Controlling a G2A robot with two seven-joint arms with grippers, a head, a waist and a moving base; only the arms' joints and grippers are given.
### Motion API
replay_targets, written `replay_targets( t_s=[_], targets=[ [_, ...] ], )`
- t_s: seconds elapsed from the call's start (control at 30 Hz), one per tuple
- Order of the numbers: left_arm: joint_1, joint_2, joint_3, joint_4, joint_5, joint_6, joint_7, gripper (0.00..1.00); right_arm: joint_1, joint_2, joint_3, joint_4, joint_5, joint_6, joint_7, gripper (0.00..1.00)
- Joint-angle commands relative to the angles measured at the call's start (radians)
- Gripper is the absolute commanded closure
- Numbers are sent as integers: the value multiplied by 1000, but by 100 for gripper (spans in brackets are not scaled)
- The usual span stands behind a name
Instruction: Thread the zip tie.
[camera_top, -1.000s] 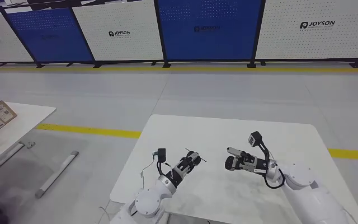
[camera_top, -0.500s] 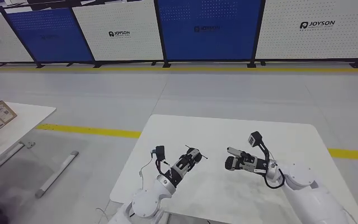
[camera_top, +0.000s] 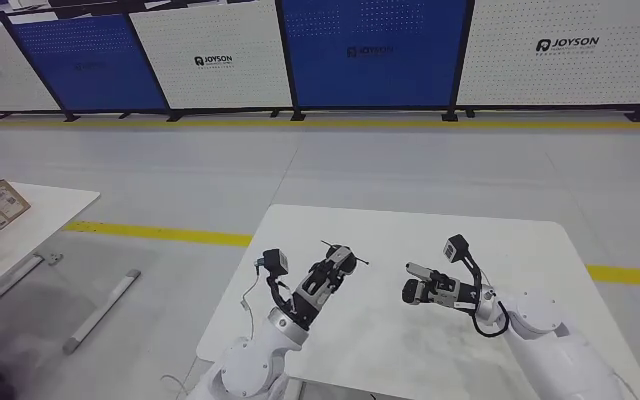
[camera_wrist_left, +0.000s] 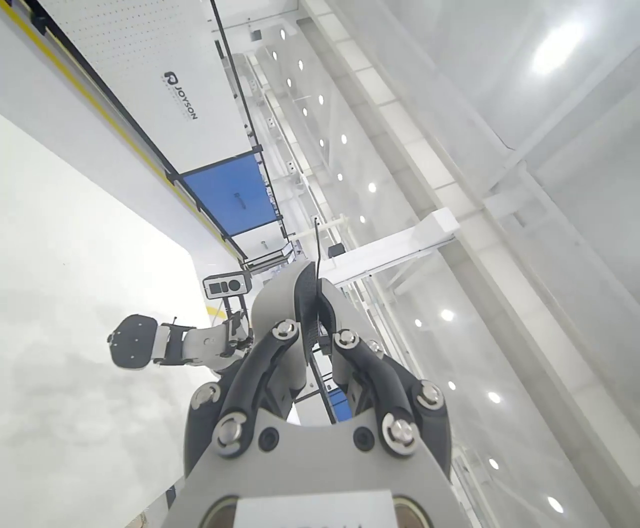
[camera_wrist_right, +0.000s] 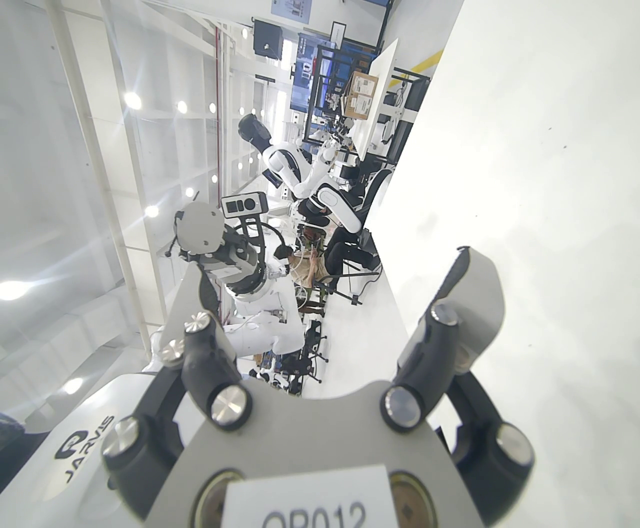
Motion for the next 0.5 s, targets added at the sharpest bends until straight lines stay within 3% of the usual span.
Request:
replay_targets(
  t_s=[0.0, 0.2, 0.47],
  targets=[
    [0, 0, 0, 1, 0, 0, 0, 100, 0, 0, 0, 0, 0, 0, 0, 0],
    [-4, 0, 5, 12, 9, 7, -4, 100, 0, 0, 0, 0, 0, 0, 0, 0],
    [-46, -4, 74, 133, 150, 31, -5, 100, 0, 0, 0, 0, 0, 0, 0, 0]
  ],
)
